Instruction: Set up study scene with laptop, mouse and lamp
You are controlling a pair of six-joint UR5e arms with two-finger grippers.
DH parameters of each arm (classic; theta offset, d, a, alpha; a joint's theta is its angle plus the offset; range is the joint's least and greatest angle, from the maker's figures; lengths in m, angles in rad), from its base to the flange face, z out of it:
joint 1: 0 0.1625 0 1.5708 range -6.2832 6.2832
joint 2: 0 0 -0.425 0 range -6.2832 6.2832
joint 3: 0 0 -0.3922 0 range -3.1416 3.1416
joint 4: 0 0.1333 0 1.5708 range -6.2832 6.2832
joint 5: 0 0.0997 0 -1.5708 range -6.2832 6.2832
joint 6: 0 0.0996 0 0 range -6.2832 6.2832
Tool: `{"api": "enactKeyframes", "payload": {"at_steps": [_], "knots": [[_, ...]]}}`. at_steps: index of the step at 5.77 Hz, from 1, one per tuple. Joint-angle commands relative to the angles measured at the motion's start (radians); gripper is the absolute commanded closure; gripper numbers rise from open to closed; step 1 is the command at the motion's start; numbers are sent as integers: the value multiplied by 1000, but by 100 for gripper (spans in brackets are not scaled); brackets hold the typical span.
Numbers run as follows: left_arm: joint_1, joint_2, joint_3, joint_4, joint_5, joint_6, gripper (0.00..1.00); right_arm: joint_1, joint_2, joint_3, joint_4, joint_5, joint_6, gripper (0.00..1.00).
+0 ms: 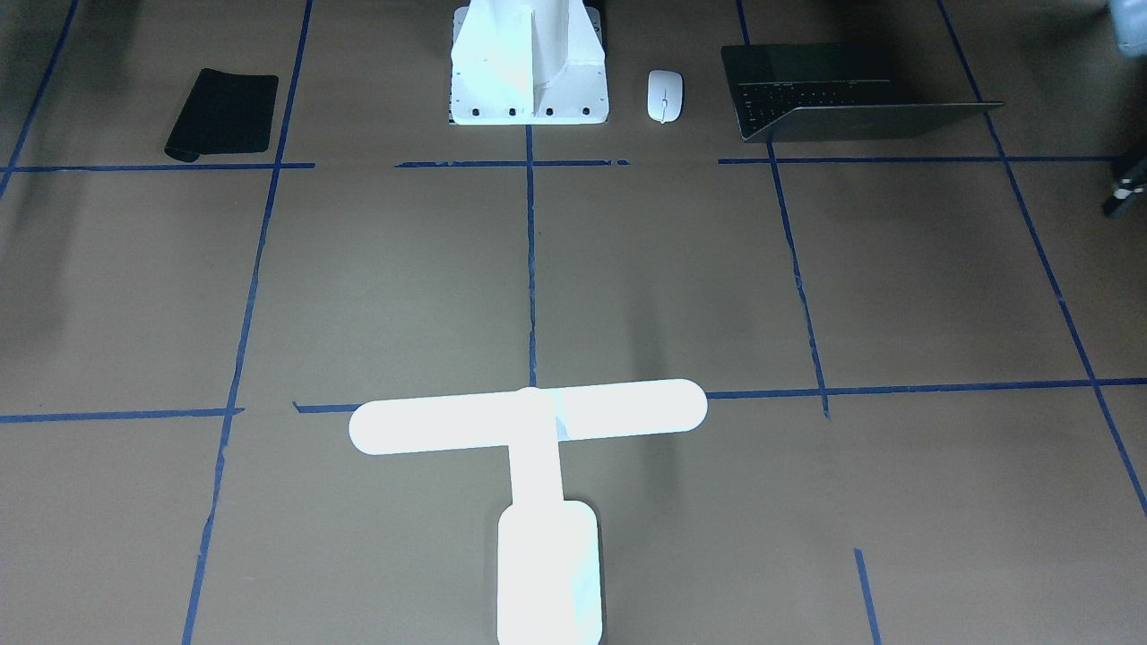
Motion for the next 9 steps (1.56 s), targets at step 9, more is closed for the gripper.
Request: {"api": "enactKeyframes", "payload": {"at_steps": [9], "knots": [[535,250,-242,-284,-123,9,12,0,3,-2,13,0,0,0]]}}
